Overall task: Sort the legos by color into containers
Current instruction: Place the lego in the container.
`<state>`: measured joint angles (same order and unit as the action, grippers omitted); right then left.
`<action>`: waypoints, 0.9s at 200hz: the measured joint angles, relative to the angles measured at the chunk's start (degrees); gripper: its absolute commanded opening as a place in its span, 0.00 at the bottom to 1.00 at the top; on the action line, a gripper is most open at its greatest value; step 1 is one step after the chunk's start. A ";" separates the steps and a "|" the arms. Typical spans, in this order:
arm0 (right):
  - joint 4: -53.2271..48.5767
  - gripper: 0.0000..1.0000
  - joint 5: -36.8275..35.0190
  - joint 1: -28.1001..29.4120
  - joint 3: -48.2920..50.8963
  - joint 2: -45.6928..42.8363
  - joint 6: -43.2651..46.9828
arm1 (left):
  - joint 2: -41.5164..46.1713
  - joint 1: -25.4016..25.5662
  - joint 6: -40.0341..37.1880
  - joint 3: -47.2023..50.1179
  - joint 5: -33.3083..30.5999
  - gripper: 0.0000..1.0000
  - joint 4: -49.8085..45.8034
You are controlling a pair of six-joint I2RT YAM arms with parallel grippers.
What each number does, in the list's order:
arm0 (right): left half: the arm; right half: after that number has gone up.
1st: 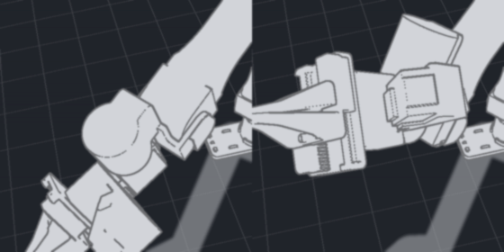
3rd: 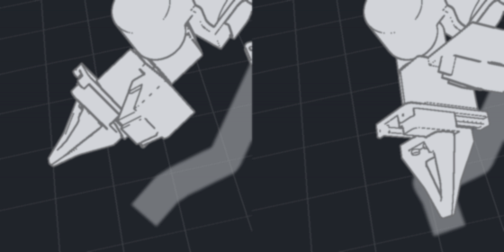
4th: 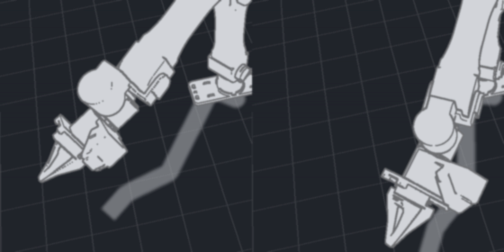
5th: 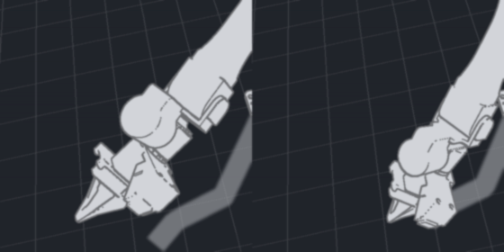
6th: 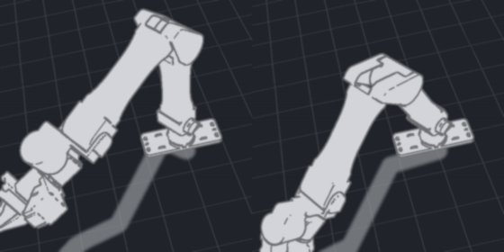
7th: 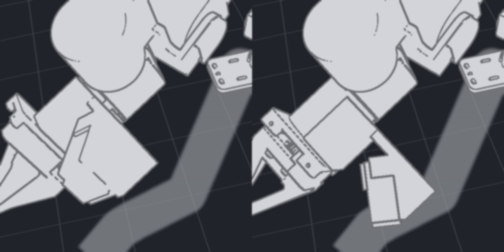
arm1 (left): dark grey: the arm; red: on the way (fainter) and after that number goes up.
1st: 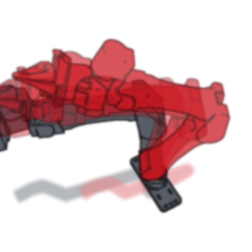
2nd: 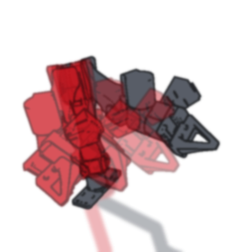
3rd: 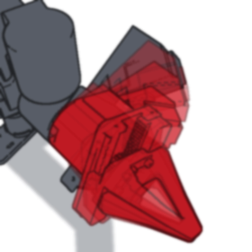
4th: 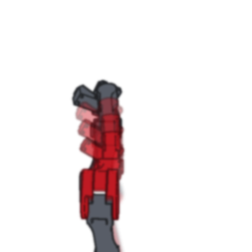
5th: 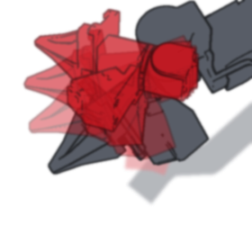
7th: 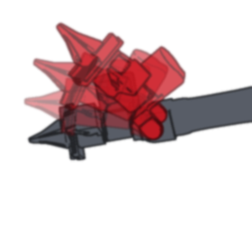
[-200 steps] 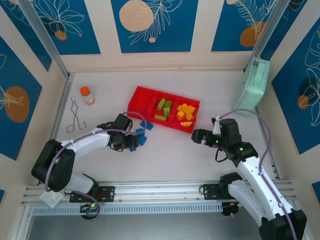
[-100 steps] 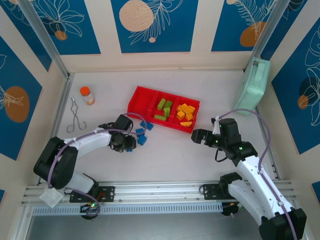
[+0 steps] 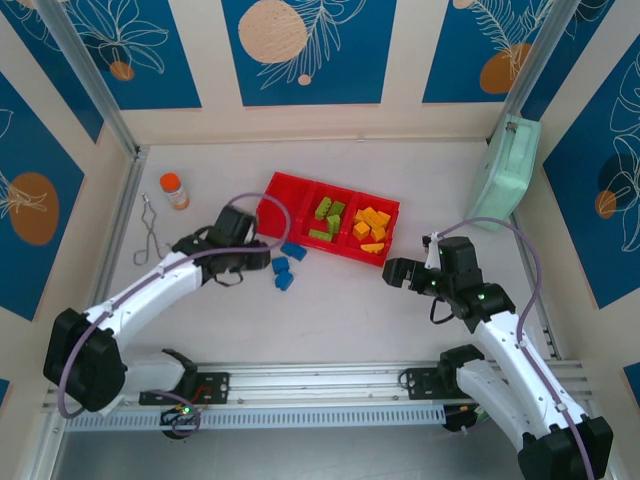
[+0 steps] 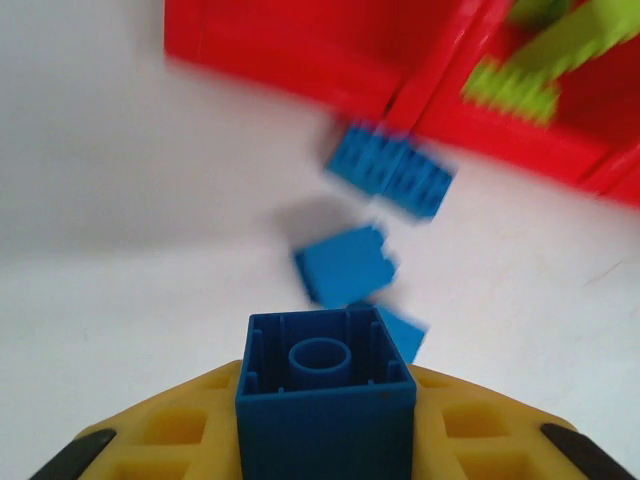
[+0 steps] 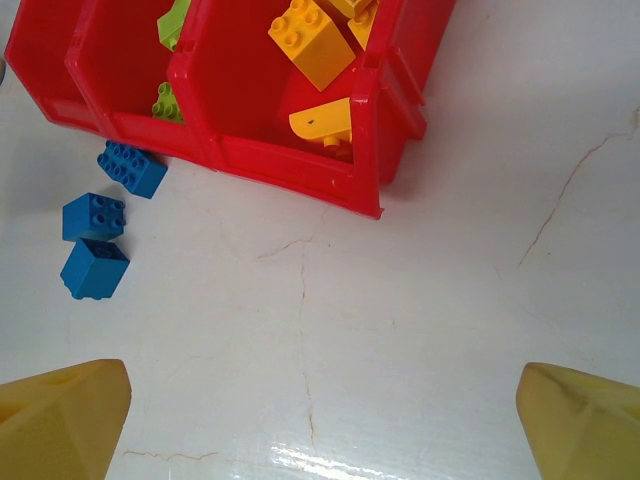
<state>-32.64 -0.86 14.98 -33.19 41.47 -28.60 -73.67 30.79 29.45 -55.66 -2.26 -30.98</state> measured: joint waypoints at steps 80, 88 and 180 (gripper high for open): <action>-0.09 0.99 0.00 0.00 0.00 -0.39 0.00 | -34.12 -3.50 -15.28 -40.81 -1.55 0.23 -2.69; -0.11 0.99 0.02 0.00 0.00 -0.52 0.00 | -37.44 -3.67 -16.15 -43.80 -1.77 0.23 -3.32; -0.22 0.99 -0.02 0.00 0.00 -0.37 0.02 | -50.10 -6.49 -16.37 -50.75 -0.70 0.61 -6.71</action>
<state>-32.86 -0.89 14.98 -33.19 41.10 -28.58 -123.76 24.29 13.08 -106.41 -2.96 -37.69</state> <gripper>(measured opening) 0.992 0.545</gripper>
